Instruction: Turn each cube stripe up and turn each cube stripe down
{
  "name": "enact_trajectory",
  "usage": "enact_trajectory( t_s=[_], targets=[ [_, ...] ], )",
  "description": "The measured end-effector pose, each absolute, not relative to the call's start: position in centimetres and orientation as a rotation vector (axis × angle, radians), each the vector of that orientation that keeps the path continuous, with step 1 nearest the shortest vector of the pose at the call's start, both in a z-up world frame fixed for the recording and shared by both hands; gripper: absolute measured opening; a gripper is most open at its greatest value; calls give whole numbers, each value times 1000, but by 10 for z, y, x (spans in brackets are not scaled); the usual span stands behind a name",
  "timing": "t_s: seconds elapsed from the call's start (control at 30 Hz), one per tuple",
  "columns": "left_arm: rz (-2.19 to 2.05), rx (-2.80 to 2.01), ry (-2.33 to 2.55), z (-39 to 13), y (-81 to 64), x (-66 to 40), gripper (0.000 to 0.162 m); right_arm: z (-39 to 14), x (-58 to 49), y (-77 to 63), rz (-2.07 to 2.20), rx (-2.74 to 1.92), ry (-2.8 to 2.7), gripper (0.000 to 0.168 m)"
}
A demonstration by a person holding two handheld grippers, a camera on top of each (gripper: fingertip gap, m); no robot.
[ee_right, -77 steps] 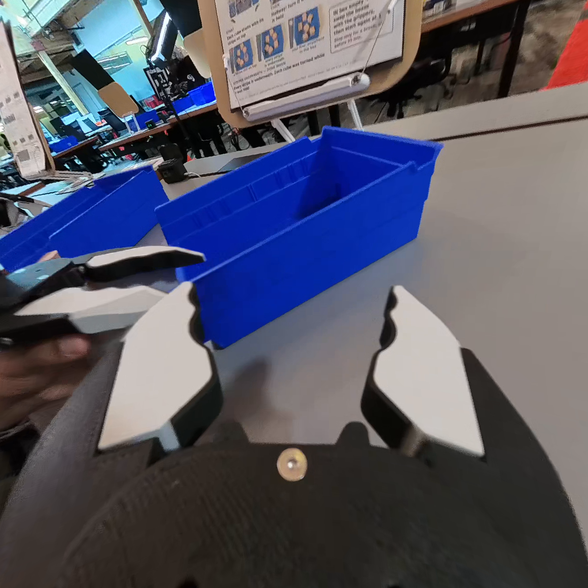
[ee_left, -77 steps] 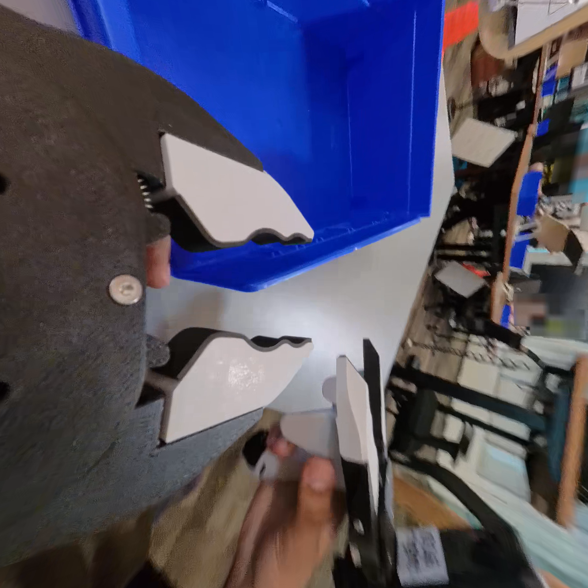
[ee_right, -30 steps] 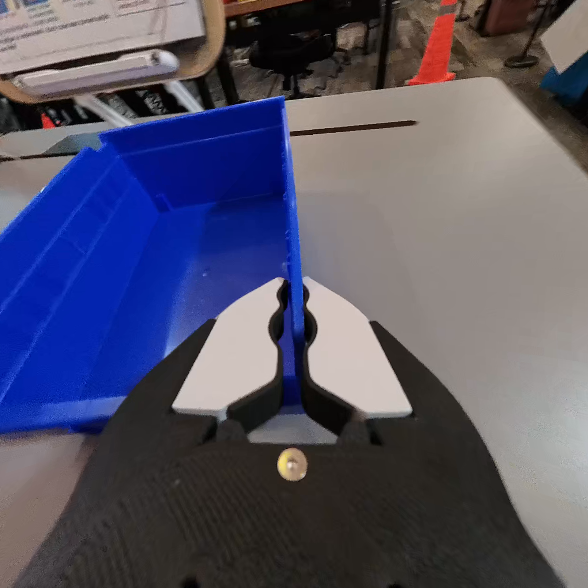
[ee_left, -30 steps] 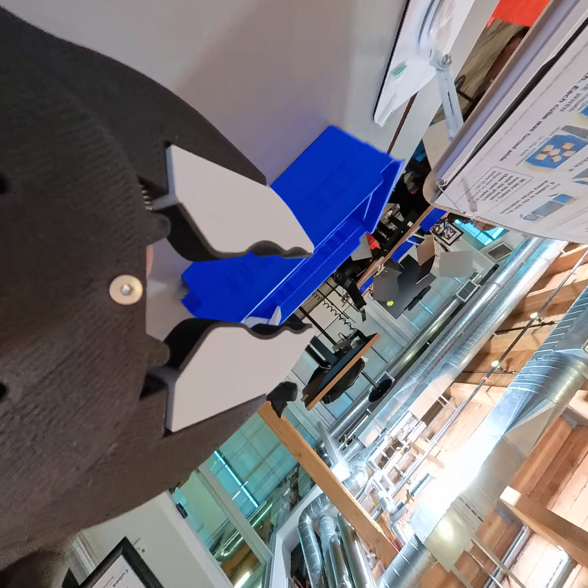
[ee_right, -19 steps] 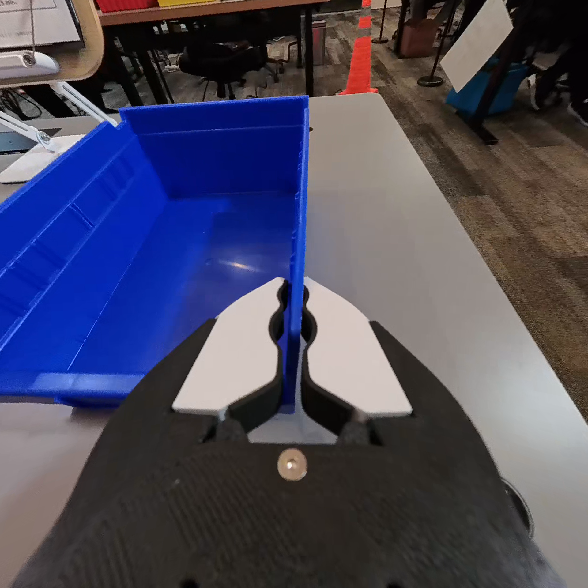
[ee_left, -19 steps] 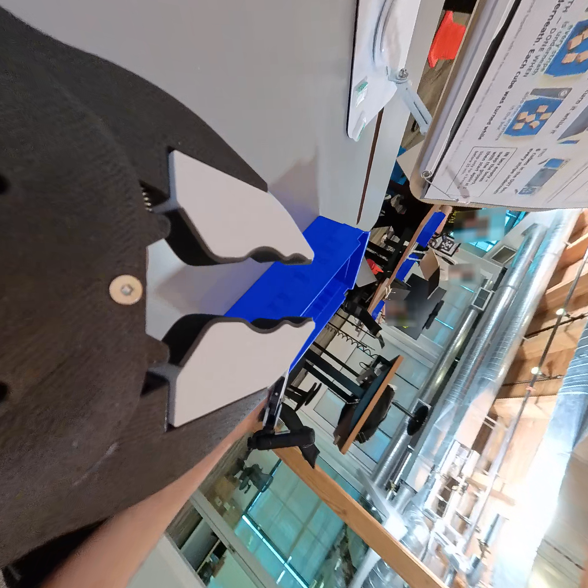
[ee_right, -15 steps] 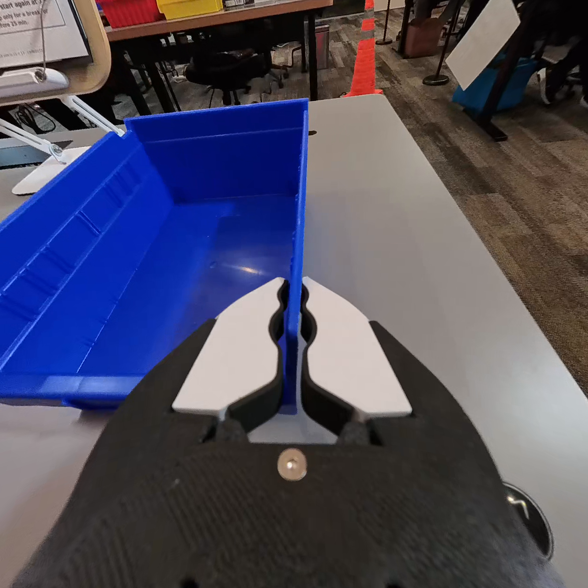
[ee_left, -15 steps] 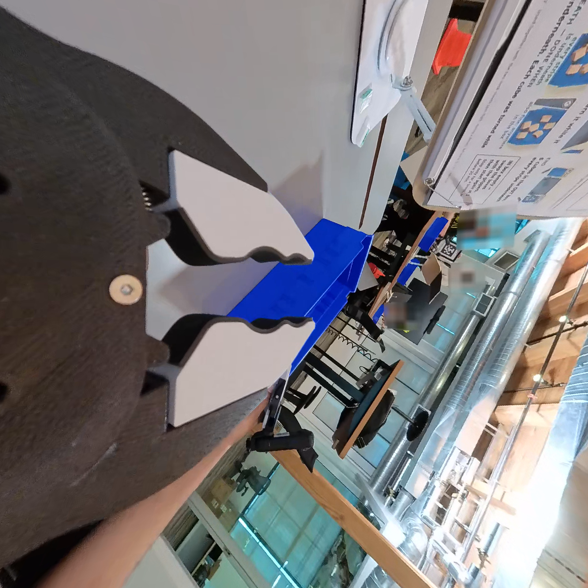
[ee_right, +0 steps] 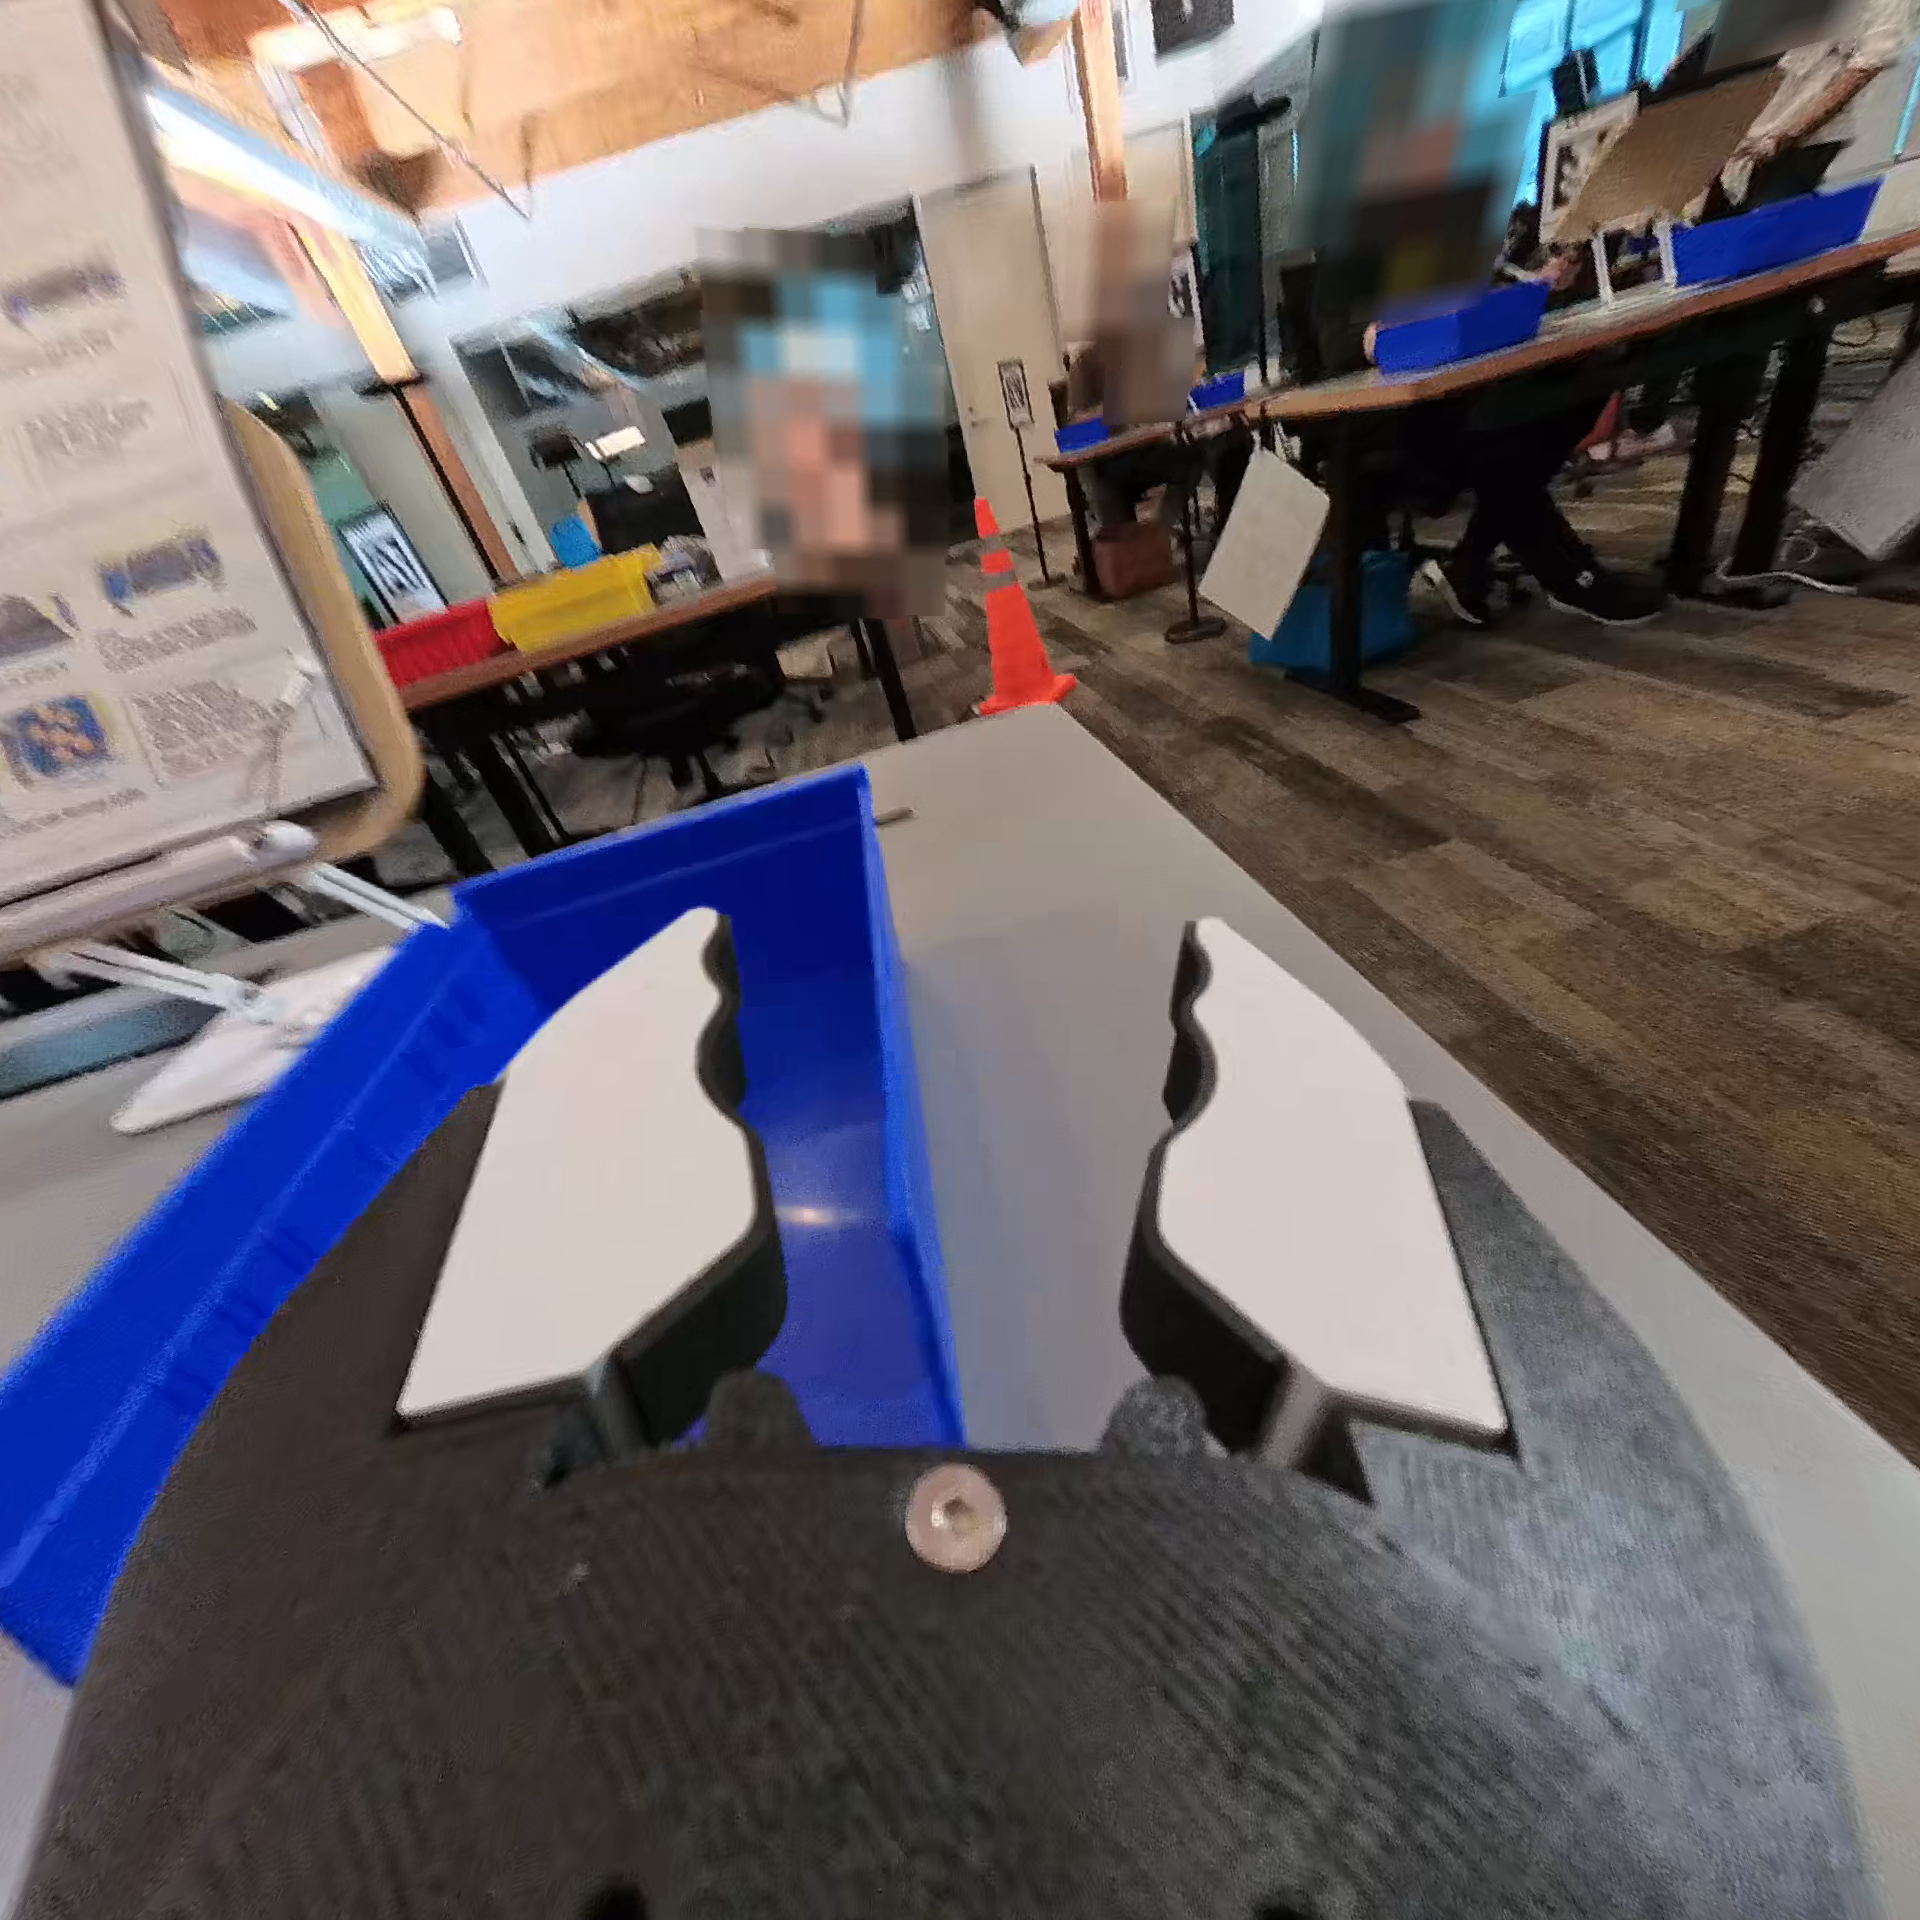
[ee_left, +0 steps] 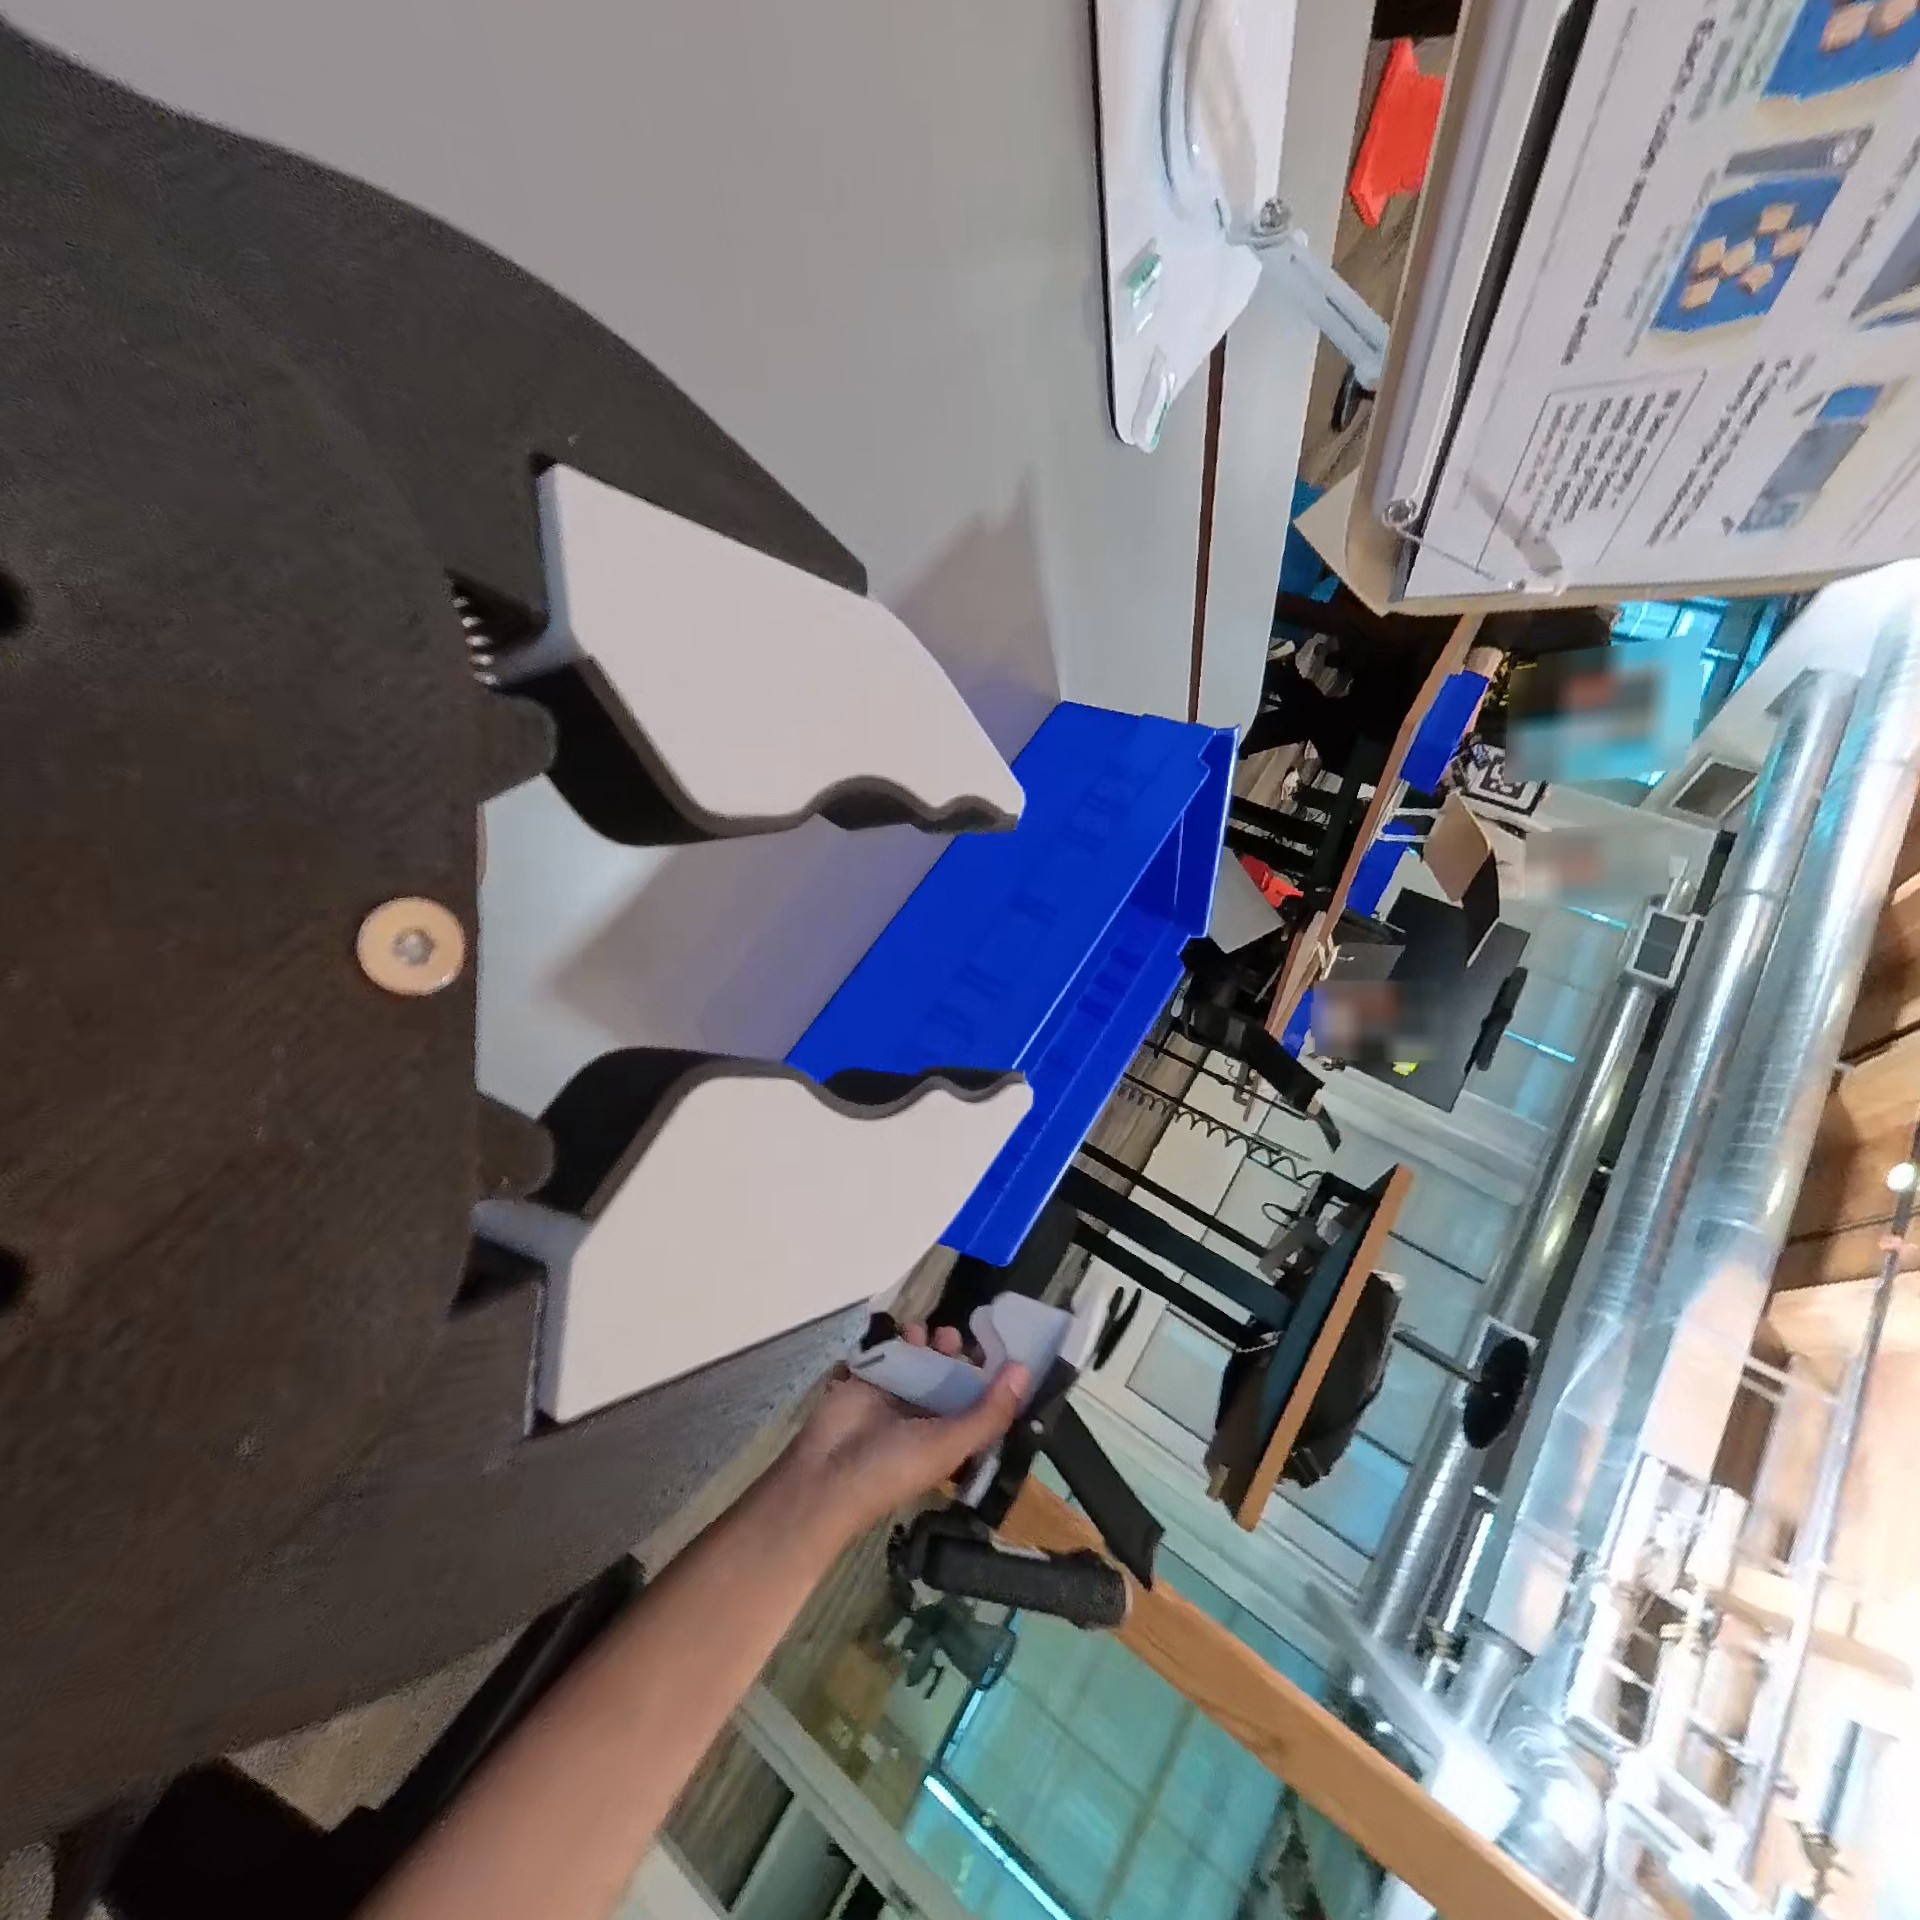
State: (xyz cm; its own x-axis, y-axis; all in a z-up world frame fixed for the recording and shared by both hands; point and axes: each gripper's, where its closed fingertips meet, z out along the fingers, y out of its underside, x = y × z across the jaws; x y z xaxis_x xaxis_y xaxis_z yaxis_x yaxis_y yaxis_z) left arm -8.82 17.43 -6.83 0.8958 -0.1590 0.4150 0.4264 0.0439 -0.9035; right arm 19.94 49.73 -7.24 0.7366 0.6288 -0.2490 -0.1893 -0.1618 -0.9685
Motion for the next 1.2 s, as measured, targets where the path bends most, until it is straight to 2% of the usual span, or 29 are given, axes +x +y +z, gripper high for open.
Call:
enact_trajectory(
  t_s=[0.13, 0.27, 0.33, 0.43, 0.57, 0.67, 0.73, 0.77, 0.9, 1.0, 1.13, 1.2],
  targets=[
    [-341, -1505, -179, -72, 176, -89, 52, -22, 178, 456, 891, -1309, -404, 84],
    [-260, -1484, -204, -69, 167, -103, 55, 22, 112, 365, 1406, -1098, -555, 81],
    [-241, -1455, -246, -66, 160, -115, 56, 27, 79, 322, 1472, -1040, -646, 80],
    [-156, -1406, -320, -60, 145, -142, 59, 10, 23, 259, 1441, -1005, -846, 82],
    [31, -1381, -381, -57, 120, -176, 62, -51, -38, 188, 1380, -1091, -1205, 87],
    [189, -1401, -393, -57, 103, -196, 63, -78, -55, 165, 1336, -1117, -1332, 83],
    [344, -1420, -454, -55, 84, -218, 69, -87, -57, 156, 1422, -1156, -1387, 71],
    [388, -1396, -494, -45, 70, -228, 71, -87, -56, 154, 1481, -1185, -1387, 72],
    [600, -1300, -725, 5, -15, -288, 59, -75, -50, 170, 1628, -1237, -1271, 71],
    [598, -1536, -881, -25, -61, -333, 74, -74, -47, 186, 1693, -1279, -1194, 69],
    [436, -1882, -1020, -118, -92, -350, 86, -81, -49, 181, 1678, -1326, -1233, 69],
    [475, -1983, -1106, -149, -107, -358, 83, -80, -51, 170, 1620, -1276, -1295, 69]
  ],
)
